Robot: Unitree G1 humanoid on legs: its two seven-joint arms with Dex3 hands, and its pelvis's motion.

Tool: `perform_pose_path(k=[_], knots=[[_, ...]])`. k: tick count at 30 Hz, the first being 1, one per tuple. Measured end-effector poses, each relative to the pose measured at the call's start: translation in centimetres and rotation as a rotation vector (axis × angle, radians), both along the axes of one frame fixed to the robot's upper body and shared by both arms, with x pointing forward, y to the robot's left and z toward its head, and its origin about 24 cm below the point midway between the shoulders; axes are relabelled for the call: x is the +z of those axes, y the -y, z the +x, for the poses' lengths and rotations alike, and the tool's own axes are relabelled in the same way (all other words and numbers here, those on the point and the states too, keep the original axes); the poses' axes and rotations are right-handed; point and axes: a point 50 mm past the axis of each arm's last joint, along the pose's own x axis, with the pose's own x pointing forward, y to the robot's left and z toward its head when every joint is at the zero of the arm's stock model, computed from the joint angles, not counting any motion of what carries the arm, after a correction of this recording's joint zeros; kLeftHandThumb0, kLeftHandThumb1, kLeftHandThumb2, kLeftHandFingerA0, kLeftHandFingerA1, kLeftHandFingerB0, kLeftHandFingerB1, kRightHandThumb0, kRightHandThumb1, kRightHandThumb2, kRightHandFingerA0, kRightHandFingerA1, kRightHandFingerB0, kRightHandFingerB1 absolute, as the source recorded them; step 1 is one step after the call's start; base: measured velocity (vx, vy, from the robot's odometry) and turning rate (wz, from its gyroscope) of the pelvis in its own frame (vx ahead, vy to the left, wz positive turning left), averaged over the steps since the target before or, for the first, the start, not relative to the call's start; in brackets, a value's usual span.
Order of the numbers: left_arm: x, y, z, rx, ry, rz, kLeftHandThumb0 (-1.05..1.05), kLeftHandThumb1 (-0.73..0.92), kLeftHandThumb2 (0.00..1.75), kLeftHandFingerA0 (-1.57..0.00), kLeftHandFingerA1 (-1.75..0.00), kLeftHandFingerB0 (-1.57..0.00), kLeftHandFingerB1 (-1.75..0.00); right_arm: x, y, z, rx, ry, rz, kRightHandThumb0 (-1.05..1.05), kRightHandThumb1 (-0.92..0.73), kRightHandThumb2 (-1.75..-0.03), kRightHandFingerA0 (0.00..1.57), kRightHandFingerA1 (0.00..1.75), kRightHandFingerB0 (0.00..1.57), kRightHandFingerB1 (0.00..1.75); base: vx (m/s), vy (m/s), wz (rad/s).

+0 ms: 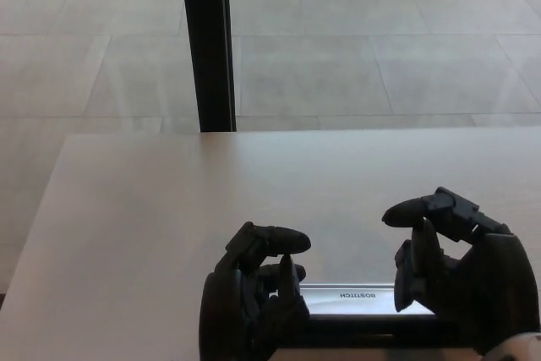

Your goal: A hole pucnch is kept on the middle on the desk infront of the robot and the robot uses both its hands as fists to press on it and use it

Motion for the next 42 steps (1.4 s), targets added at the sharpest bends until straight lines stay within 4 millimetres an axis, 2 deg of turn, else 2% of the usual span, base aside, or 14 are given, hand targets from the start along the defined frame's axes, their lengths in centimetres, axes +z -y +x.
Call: perform_pose_path(k=[7, 11, 15, 21, 25, 26, 27, 28, 29, 30, 38, 39, 41, 42], knots=[[-0.1, -0.1, -0.1, 0.016, 0.014, -0.008, -0.35, 0.92, 0.78, -0.87, -1.75, -0.40, -1.62, -2.5, -0.1, -0.2, -0.018, -0.077, -0.006, -0.55, -0.50, -0.94, 1.19, 1.69, 1.00, 1.22, 0.00, 0.000, 0.00], [-0.3, -0.1, -0.1, 0.025, 0.015, -0.010, -0.35, 0.92, 0.79, -0.87, -1.75, -0.38, -1.57, -3.3, -0.2, -0.1, -0.033, -0.088, -0.001, -0.55, -0.45, -1.04, 1.30, 1.68, 1.02, 1.29, 0.00, 0.000, 0.00], [-0.7, -0.2, -0.2, 0.035, 0.006, -0.009, -0.35, 0.92, 0.75, -0.87, -1.75, -0.44, -1.45, -4.0, -0.1, 0.2, -0.056, -0.084, 0.011, -0.60, -0.49, -1.03, 1.21, 1.74, 0.98, 1.38, 0.00, 0.000, 0.00], [-1.0, -0.3, -0.2, 0.049, 0.008, -0.010, -0.35, 0.92, 0.75, -0.89, -1.75, -0.47, -1.56, -4.5, 0.1, 0.7, -0.090, -0.052, 0.019, -0.60, -0.45, -1.03, 1.31, 1.70, 1.03, 1.31, 0.00, 0.000, 0.00], [-1.4, -0.4, -0.2, 0.066, 0.014, -0.009, -0.34, 0.91, 0.80, -0.92, -1.75, -0.44, -1.73, -4.8, 0.1, 0.8, -0.109, -0.032, 0.030, -0.61, -0.49, -1.06, 1.22, 1.75, 1.00, 1.40, 0.00, 0.000, 0.00], [-1.6, -0.4, -0.2, 0.072, 0.014, -0.008, -0.33, 0.91, 0.83, -0.96, -1.75, -0.45, -1.75, -4.9, 0.0, 0.9, -0.113, -0.027, 0.032, -0.67, -0.46, -1.13, 1.43, 1.48, 1.06, 1.23, 0.00, 0.000, 0.00], [-1.7, -0.5, -0.3, 0.075, 0.015, -0.006, -0.31, 0.91, 0.85, -0.97, -1.75, -0.47, -1.75, -4.9, 0.0, 0.9, -0.116, -0.022, 0.032, -0.62, -0.49, -1.05, 1.23, 1.75, 1.00, 1.40, 0.00, 0.000, 0.00], [-1.9, -0.5, -0.3, 0.082, 0.021, -0.002, -0.31, 0.91, 0.85, -0.97, -1.75, -0.47, -1.75, -5.0, -0.1, 0.9, -0.121, -0.014, 0.033, -0.62, -0.49, -1.05, 1.23, 1.75, 1.00, 1.40, 0.00, 0.000, 0.00], [-2.0, -0.5, -0.3, 0.085, 0.025, 0.001, -0.33, 0.90, 0.80, -0.98, -1.75, -0.48, -1.73, -5.1, -0.2, 0.9, -0.126, -0.010, 0.035, -0.68, -0.46, -1.13, 1.44, 1.50, 1.06, 1.23, 0.00, 0.000, 0.00], [-2.1, -0.6, -0.3, 0.089, 0.028, 0.003, -0.33, 0.92, 0.76, -0.94, -1.75, -0.44, -1.69, -5.2, -0.2, 0.9, -0.130, -0.007, 0.039, -0.60, -0.49, -1.08, 1.23, 1.75, 0.99, 1.43, 0.00, 0.000, 0.00], [-3.3, -0.9, -0.5, 0.135, 0.073, 0.051, -0.33, 0.92, 0.78, -0.98, -1.75, -0.49, -1.74, -6.2, -0.4, 0.5, -0.186, 0.020, 0.048, -0.55, -0.55, -1.16, 1.32, 1.75, 0.99, 1.51, 0.00, 0.000, 0.00], [-3.5, -1.0, -0.6, 0.146, 0.078, 0.062, -0.32, 0.91, 0.80, -0.97, -1.75, -0.49, -1.70, -6.3, -0.3, 0.5, -0.194, 0.024, 0.044, -0.64, -0.50, -1.18, 1.43, 1.50, 1.14, 1.34, 0.00, 0.000, 0.00], [-3.8, -1.1, -0.6, 0.163, 0.088, 0.080, -0.33, 0.91, 0.78, -0.96, -1.75, -0.48, -1.68, -6.5, -0.3, 0.3, -0.206, 0.031, 0.034, -0.63, -0.50, -1.18, 1.42, 1.50, 1.14, 1.34, 0.00, 0.000, 0.00], [-3.9, -1.1, -0.6, 0.176, 0.099, 0.093, -0.34, 0.91, 0.79, -0.97, -1.75, -0.49, -1.70, -6.7, -0.3, 0.3, -0.215, 0.037, 0.028, -0.59, -0.52, -1.13, 1.23, 1.75, 0.97, 1.55, 0.00, 0.000, 0.00]])
